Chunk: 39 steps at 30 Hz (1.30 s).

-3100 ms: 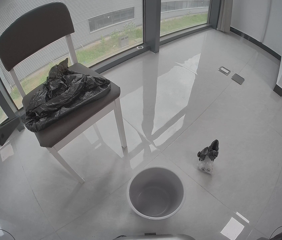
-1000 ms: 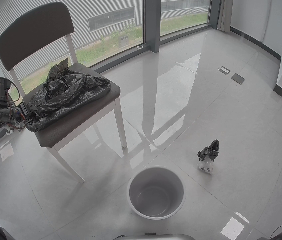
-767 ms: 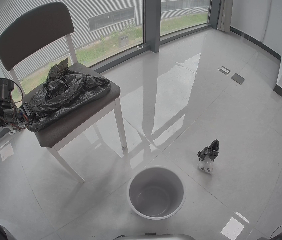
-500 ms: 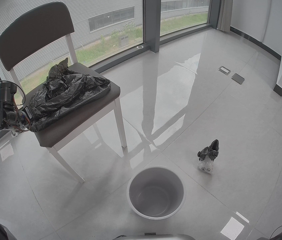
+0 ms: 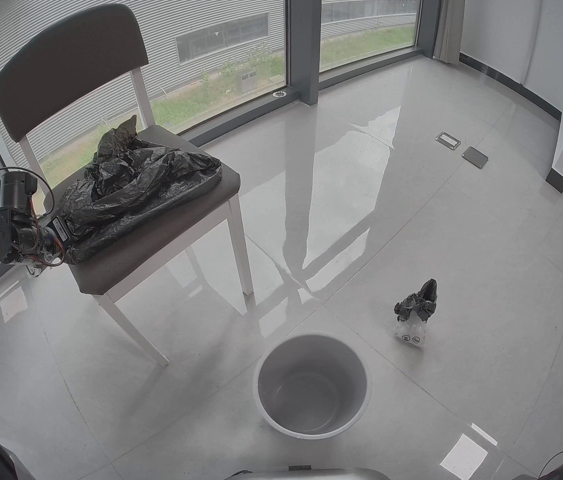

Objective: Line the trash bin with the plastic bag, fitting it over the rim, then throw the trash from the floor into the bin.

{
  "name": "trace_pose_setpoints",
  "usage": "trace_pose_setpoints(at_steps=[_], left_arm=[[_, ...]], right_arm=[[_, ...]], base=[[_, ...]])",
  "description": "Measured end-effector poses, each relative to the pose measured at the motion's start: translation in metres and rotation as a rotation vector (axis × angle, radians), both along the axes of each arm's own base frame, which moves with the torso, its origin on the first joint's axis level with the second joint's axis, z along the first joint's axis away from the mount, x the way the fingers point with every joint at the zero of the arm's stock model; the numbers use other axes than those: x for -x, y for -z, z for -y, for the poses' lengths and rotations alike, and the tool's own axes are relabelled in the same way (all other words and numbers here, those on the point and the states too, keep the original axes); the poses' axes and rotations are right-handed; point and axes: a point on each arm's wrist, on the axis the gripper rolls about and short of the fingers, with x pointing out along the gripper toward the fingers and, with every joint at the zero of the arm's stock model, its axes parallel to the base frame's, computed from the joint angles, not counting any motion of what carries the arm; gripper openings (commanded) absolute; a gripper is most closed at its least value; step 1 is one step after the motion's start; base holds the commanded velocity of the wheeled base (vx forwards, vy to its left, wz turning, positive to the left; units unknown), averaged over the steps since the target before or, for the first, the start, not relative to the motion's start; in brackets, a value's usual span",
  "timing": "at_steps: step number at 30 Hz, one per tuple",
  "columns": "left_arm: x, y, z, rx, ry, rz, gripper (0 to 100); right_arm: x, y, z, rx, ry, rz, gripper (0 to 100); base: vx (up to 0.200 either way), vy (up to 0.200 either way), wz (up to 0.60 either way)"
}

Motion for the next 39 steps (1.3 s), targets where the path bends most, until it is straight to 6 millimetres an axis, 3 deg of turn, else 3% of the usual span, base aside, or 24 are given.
trace_pose_setpoints(at_steps=[6,10,13,18,22,27,32,39], left_arm=[[0.001,-0.005,0.003,-0.005,0.009,0.013,0],[0.008,-0.026,0.017,-0.026,0.050,0.072,0],[0.018,-0.045,0.036,-0.060,0.118,0.123,0],[0.043,-0.081,0.083,-0.148,0.308,0.232,0],[0.069,-0.106,0.120,-0.183,0.452,0.321,0],[0.099,-0.126,0.145,-0.194,0.541,0.404,0],[0.120,-0.143,0.154,-0.197,0.574,0.463,0],[0.139,-0.161,0.158,-0.215,0.537,0.487,0]], right_arm=[[0.000,0.000,0.000,0.000,0.001,0.000,100],[-0.002,0.000,0.000,0.001,-0.001,-0.005,100],[-0.006,-0.001,0.000,0.004,-0.003,-0.006,100],[-0.018,-0.004,0.001,0.004,-0.009,0.004,100],[-0.037,-0.005,0.001,-0.001,-0.024,-0.013,100],[-0.073,0.001,-0.005,-0.008,-0.090,-0.033,100],[-0.112,0.014,-0.020,-0.035,-0.181,-0.038,100],[-0.159,0.042,-0.062,-0.064,-0.287,-0.090,100]], base=[[0.000,0.000,0.00],[0.000,0.000,0.00],[0.000,0.000,0.00],[0.000,0.000,0.00],[0.000,0.000,0.00],[0.000,0.000,0.00],[0.000,0.000,0.00],[0.000,0.000,0.00]])
